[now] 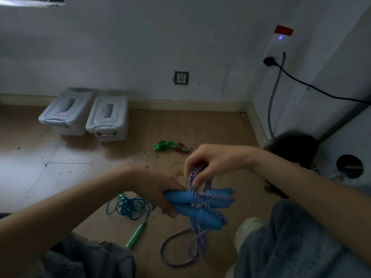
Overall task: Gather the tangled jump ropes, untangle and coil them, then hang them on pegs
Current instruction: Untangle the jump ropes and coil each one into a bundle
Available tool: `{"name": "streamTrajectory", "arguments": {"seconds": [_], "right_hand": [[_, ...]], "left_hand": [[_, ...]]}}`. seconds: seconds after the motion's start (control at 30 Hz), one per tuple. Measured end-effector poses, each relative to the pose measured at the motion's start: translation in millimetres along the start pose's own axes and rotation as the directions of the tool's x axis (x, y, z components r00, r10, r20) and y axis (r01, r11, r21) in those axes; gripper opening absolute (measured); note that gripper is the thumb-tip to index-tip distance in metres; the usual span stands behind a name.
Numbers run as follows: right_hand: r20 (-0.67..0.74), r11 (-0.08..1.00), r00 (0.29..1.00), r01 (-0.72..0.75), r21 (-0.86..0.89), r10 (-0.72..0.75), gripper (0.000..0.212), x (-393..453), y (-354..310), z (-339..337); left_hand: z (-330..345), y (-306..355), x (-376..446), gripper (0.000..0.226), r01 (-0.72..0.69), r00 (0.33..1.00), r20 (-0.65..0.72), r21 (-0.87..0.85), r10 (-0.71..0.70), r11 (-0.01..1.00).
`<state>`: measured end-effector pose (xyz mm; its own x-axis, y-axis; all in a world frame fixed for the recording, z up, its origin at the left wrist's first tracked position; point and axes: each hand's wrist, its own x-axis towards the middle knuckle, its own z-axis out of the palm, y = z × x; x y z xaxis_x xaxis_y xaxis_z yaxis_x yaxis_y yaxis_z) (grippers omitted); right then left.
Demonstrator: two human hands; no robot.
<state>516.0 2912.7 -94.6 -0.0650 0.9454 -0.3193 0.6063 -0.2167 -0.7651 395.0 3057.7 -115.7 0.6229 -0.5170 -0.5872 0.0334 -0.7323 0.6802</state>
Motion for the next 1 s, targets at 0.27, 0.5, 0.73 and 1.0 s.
{"name": "streamTrajectory", "arguments": {"seconds": [0.27,0.5,0.73,1.0], "right_hand": [[-0.397,0.78,0.908,0.152,0.607,0.133,0.013,-10.5,18.0,5.4],[-0.376,0.746,0.886,0.052,0.664,0.272,0.038,-2.4,3.4,18.4],[-0.31,0.986,0.938,-0.137,0.092,0.159,0.03,-3.2,-14.5,24.2],[-0.291,0.898,0.955,-0.072,-0.433,-0.064,0.026,10.4,-18.8,19.2]], "left_hand": [[-25.9,7.1,-34.9,0.013,-0.249,0.804,-0.592,-0.248,0.057,0.936],[-36.9,-26.6,-22.9,0.008,-0.18,0.459,-0.842,-0.399,-0.282,0.899],[-31.6,-71.2,-15.3,0.03,0.42,0.26,-0.864,-0.301,-0.431,0.856],[-5.8,-58.1,17.8,0.036,0.573,0.595,-0.709,0.043,-0.38,0.818]]}}
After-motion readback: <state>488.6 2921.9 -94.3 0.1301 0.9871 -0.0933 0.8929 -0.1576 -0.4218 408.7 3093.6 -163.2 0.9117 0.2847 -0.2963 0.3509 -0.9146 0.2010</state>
